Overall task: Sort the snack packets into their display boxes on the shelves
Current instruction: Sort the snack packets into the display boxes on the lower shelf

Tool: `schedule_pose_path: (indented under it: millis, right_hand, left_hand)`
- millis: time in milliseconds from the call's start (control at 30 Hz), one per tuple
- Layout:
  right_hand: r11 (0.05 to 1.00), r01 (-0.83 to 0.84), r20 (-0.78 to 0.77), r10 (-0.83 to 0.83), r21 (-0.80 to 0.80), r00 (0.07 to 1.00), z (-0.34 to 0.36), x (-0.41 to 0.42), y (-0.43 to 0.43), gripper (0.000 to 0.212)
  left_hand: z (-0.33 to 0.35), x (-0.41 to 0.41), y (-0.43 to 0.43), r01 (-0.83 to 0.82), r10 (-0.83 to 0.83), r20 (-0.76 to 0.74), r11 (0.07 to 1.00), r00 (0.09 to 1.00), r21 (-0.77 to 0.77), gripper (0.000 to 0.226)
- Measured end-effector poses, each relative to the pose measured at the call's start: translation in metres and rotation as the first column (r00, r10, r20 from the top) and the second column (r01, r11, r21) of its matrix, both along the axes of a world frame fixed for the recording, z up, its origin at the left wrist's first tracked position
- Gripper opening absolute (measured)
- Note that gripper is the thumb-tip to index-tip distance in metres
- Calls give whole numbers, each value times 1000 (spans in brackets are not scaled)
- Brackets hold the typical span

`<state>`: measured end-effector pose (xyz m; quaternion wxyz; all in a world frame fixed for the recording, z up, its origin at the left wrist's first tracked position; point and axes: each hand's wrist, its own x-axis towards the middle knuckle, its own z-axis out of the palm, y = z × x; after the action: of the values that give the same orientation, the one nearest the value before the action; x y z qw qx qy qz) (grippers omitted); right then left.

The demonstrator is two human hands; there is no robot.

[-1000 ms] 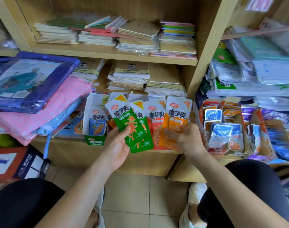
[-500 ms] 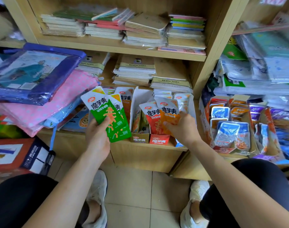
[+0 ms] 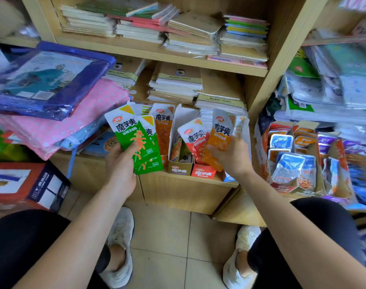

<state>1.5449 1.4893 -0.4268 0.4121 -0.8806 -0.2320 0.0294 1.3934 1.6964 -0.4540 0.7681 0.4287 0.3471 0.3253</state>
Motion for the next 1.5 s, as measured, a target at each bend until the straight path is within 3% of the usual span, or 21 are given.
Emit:
schedule_pose_path:
  millis: [67,167,233,300,433,500,633,800,933,1000,1100,1200,1300,1400,1500]
  right_hand:
    - [996,25,12,-24,-82,1000,-6,1,6,42]
    - [986,29,9,-28,-166,1000,5,4,10,18]
    - [988,17,32,-12,-153,999,14,4,6,19]
    - [997,-17,23,19,-73,1000,22,-1,-1,20]
    - [973,-44,-293,110,225,950,32,-23,-4,13]
    - [959,-8,-381,119,282,917,36,-34,6,8]
    - [963,-124,-153,164,238,975,46,-45,47,6]
    - [977,-141,56,133,161,989,46,-32,111,13]
    - [989,-146,82,147,-25,986,36,-20,141,16]
    - [980,-184,47,188,-73,981,32,-19,141,28]
    - [966,-256,24,255,43,967,30,-25,127,41]
    - [928,-324,19,326,182,945,29,-39,109,32]
    - [883,-341,-114,393,322,912,30,-57,99,36]
    - [807,-334,-283,507,487,814,32,-76,97,31]
    - [800,-328,-286,512,502,810,28,-83,96,27]
  left_hand:
    - [3,0,-2,26,-26,11,1000,1000,-2,14]
    - [6,-1,-3,49,-49,14,999,999,-6,16]
    - [7,-3,-2,63,-63,16,998,998,-5,17]
    - [7,-4,-1,62,-62,21,998,998,-5,19]
    - [6,-9,5,38,-38,25,999,999,-2,16]
    - [5,-14,10,11,-11,13,1000,1000,15,14]
    - [5,-26,24,-80,80,-2,996,997,50,16]
    - [8,-39,34,-170,169,19,983,985,67,15]
    - [6,-45,41,-179,176,36,979,984,93,10]
    - [6,-47,42,-163,159,43,980,986,113,11]
    - [7,-47,40,-131,125,54,982,991,135,16]
    - [9,-45,35,-74,66,70,991,995,114,19]
    - [13,-42,26,26,-36,117,996,993,83,24]
    - [18,-39,12,93,-109,164,990,980,106,29]
    - [19,-37,5,102,-118,149,989,982,110,27]
